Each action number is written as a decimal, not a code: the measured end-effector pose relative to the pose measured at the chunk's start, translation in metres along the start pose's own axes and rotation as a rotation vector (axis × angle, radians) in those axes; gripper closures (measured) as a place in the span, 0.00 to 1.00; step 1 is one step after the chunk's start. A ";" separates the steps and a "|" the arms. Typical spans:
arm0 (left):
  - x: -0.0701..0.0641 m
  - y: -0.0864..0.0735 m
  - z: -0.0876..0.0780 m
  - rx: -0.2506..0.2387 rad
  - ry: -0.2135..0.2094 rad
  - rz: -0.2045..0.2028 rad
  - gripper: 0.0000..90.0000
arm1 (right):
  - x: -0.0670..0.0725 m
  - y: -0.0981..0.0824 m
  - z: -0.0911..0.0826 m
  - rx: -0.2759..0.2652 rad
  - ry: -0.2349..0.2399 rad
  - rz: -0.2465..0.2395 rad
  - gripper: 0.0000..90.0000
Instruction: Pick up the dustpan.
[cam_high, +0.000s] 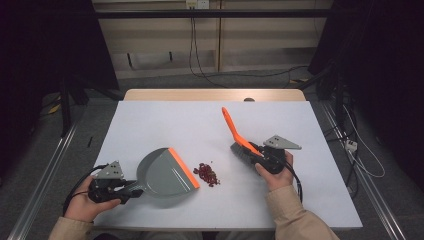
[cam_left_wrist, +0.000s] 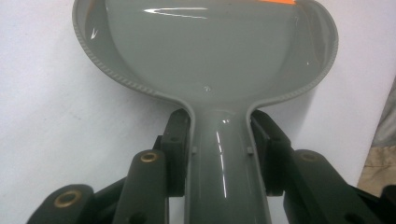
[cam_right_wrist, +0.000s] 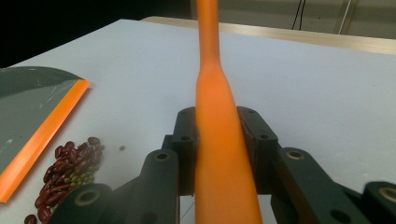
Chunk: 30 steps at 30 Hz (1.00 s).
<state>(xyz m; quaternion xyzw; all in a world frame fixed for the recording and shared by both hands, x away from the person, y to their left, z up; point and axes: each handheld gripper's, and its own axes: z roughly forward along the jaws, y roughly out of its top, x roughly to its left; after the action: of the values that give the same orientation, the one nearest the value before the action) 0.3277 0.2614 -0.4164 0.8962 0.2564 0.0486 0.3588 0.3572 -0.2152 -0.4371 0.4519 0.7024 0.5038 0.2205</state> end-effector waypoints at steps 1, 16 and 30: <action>0.000 0.000 0.001 -0.001 -0.003 -0.005 0.70 | 0.001 0.000 0.001 0.003 0.000 -0.003 0.79; -0.006 0.003 0.010 0.020 -0.056 0.014 0.70 | 0.012 -0.002 0.009 0.015 -0.015 -0.044 0.79; -0.011 0.006 0.015 0.022 -0.093 0.032 0.70 | 0.020 0.002 0.003 0.075 -0.034 -0.089 0.74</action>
<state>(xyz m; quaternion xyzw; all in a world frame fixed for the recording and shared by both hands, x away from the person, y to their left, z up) 0.3248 0.2426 -0.4225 0.9055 0.2255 0.0100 0.3594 0.3501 -0.1962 -0.4335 0.4367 0.7362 0.4591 0.2377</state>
